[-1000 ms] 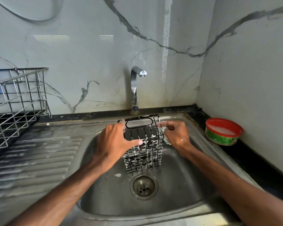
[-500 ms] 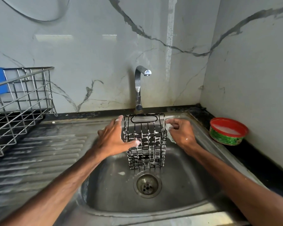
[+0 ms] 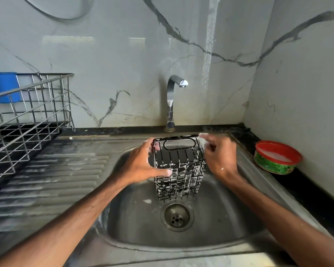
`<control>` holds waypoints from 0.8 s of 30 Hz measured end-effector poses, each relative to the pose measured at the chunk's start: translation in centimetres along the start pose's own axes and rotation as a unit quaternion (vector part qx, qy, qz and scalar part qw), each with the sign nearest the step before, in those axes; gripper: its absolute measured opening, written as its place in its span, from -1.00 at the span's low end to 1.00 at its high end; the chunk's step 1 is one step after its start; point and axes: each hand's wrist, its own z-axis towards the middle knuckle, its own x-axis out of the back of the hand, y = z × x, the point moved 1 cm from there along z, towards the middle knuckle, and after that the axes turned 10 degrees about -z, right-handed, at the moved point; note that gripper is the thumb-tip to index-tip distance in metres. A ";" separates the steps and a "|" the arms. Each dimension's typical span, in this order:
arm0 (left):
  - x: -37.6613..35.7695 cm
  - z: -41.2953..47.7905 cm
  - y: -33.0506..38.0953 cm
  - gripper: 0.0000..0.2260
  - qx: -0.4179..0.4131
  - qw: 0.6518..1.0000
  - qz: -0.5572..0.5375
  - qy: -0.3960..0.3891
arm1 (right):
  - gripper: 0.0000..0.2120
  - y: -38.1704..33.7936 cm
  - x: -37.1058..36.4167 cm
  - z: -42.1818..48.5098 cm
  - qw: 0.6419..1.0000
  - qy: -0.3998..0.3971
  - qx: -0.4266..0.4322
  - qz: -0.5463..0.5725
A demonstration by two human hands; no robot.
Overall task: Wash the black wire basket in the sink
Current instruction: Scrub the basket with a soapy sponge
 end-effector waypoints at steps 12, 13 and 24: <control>0.0 -2.1 2.8 0.06 -0.066 0.995 0.028 0.067 | -0.43 -2.3 -2.5 -1.4 0.935 -0.082 0.338 -0.063; -0.1 -2.1 2.9 0.02 -0.056 0.997 -0.008 0.056 | -0.41 -1.6 -2.4 -0.6 0.943 -0.063 0.322 -0.061; -3.9 -0.4 0.6 -0.22 -0.036 0.982 -0.184 0.039 | -0.51 -3.8 -3.2 -2.9 0.916 -0.115 0.382 -0.047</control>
